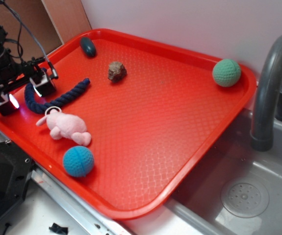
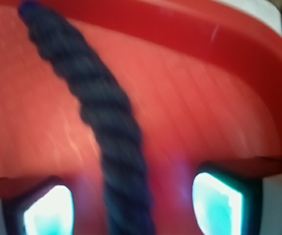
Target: Grab the blue rope.
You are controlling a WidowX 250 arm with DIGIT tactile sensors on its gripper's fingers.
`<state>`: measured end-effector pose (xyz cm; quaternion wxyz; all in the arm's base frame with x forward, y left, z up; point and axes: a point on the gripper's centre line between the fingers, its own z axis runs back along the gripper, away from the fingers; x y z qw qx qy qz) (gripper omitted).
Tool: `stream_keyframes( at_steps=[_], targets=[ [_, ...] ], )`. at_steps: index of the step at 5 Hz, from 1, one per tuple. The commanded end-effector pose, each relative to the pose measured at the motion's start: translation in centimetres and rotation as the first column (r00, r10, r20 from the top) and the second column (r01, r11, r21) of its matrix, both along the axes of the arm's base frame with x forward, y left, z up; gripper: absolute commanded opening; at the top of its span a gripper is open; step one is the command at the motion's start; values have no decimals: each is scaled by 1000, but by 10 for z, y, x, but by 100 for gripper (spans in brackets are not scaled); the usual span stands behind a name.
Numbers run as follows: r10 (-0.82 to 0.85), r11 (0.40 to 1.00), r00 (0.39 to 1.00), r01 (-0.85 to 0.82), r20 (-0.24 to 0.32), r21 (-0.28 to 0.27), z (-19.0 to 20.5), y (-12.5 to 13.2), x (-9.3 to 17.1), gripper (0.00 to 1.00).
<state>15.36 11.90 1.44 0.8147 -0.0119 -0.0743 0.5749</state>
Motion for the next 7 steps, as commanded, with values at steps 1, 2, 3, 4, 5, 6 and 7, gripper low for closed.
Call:
stream_keyframes(
  at_steps=[1,2,3,4,5,6,7],
  targets=[
    [-36,999,999,36,-29,-13,-11,-10,-11,0],
    [-45,999,998,44,-50,-33,-13,-10,-11,0],
    [-42,999,997,41,-71,-14,-14,-9,-11,0],
    [-81,997,991,82,-104,-2,-12,-7,-8,0],
    [-168,985,978,172,-121,24,11,-9,-2,0],
    [-321,944,944,325,-81,51,61,-25,9,0],
    [-496,868,867,497,-44,12,107,-49,22,0]
  ],
)
